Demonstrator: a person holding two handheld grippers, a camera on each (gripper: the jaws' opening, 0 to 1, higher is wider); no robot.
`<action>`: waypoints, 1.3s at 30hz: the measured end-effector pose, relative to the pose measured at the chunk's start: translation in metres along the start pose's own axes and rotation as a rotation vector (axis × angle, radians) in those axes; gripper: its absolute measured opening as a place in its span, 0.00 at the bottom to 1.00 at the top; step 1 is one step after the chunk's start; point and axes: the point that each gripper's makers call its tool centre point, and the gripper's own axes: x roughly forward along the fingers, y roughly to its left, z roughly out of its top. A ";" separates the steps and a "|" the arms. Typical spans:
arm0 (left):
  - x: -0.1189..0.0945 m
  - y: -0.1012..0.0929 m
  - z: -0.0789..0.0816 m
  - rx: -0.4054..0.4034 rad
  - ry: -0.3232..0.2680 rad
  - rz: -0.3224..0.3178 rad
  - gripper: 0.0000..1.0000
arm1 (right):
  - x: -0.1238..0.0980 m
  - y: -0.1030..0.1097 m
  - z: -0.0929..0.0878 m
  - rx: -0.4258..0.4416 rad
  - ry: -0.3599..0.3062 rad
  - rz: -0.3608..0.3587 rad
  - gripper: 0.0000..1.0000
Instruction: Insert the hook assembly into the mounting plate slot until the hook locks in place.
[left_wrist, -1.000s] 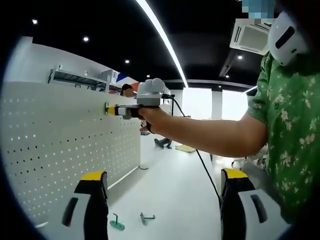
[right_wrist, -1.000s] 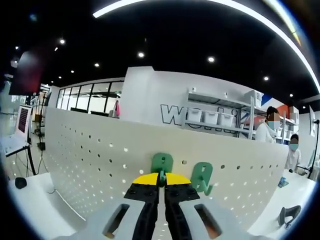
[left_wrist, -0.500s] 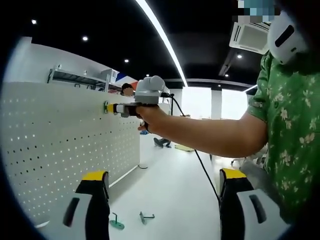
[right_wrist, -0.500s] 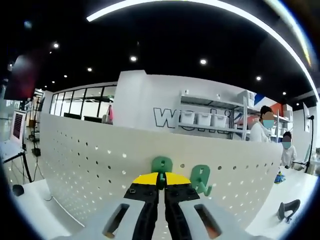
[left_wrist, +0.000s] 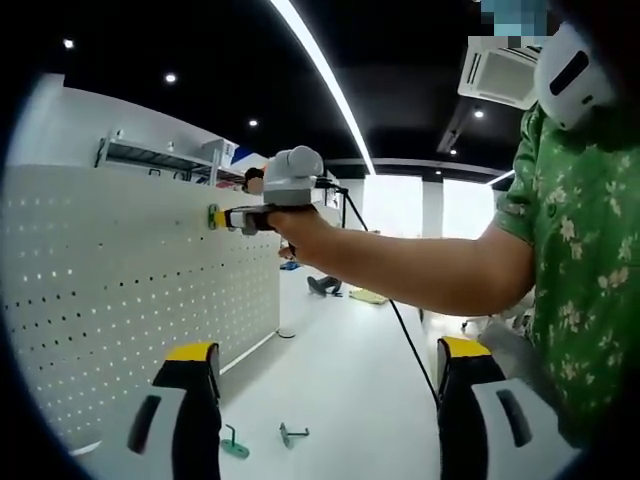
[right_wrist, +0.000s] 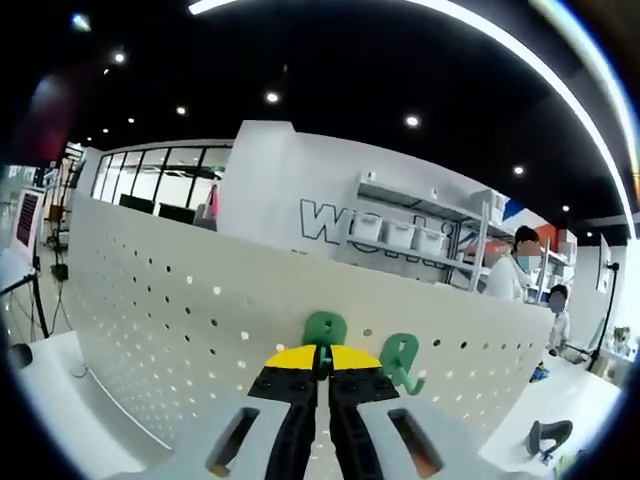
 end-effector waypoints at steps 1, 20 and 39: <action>0.000 0.000 0.000 0.000 0.000 -0.001 0.92 | 0.001 0.000 0.000 -0.004 0.003 0.001 0.01; 0.001 0.001 0.000 -0.001 -0.002 -0.002 0.90 | 0.000 0.001 -0.004 0.028 -0.002 0.029 0.02; 0.001 0.000 0.000 -0.002 0.001 -0.003 0.90 | -0.006 0.005 -0.009 0.043 0.003 0.041 0.14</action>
